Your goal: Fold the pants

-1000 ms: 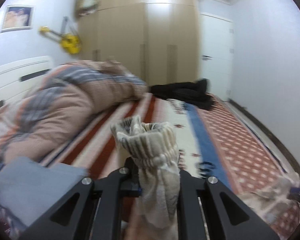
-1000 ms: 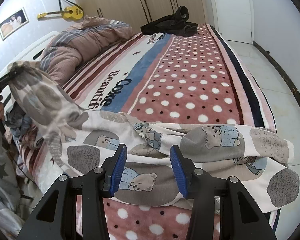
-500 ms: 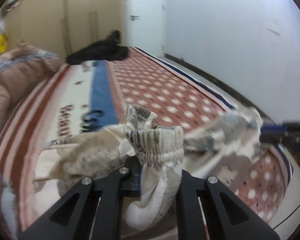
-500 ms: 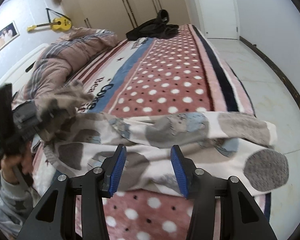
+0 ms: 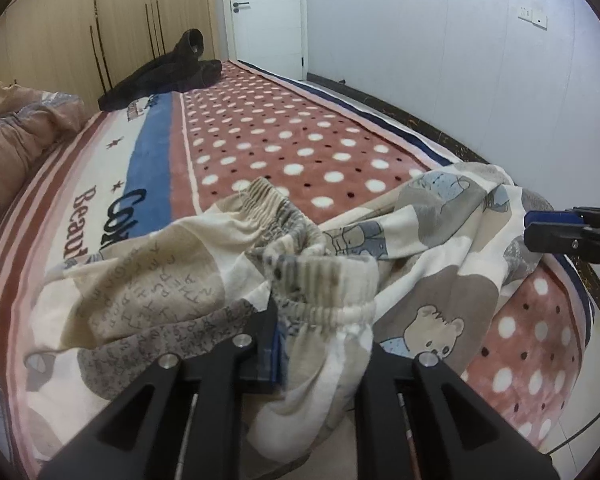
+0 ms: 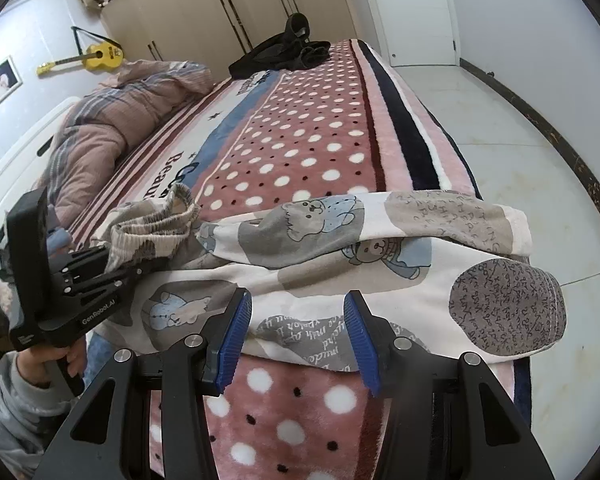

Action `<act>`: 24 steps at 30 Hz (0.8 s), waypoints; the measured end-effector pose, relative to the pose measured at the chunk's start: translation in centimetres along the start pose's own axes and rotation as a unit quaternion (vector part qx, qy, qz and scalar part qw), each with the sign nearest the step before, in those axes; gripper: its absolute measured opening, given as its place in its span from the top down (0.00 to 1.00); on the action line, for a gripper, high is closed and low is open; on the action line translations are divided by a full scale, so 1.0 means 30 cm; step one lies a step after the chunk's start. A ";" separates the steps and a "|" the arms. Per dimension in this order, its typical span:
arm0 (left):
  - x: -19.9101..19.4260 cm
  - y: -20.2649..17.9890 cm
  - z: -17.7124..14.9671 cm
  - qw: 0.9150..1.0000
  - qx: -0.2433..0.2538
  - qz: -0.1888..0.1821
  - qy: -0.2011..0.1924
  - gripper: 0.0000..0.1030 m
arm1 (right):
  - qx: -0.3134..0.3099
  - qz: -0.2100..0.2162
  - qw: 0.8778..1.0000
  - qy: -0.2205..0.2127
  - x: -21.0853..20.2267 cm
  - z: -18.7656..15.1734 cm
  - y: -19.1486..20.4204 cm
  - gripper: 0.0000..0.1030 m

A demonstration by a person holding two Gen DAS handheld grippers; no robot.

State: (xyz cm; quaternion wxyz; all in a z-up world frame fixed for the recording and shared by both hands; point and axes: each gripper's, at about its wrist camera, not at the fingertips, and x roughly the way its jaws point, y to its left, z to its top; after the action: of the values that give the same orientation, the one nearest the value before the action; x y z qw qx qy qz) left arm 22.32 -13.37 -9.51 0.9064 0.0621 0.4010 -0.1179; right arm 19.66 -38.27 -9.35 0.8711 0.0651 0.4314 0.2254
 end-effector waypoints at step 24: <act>-0.419 0.403 -0.024 0.989 -0.078 0.021 -0.120 0.13 | -0.049 0.055 0.997 0.021 0.102 0.063 0.305 0.33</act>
State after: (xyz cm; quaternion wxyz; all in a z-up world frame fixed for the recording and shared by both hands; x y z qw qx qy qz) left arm 16.80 0.51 -0.45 0.9522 -0.0153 0.2960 -0.0741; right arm 19.67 -28.61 -7.59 0.8502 0.0411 0.4336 0.2956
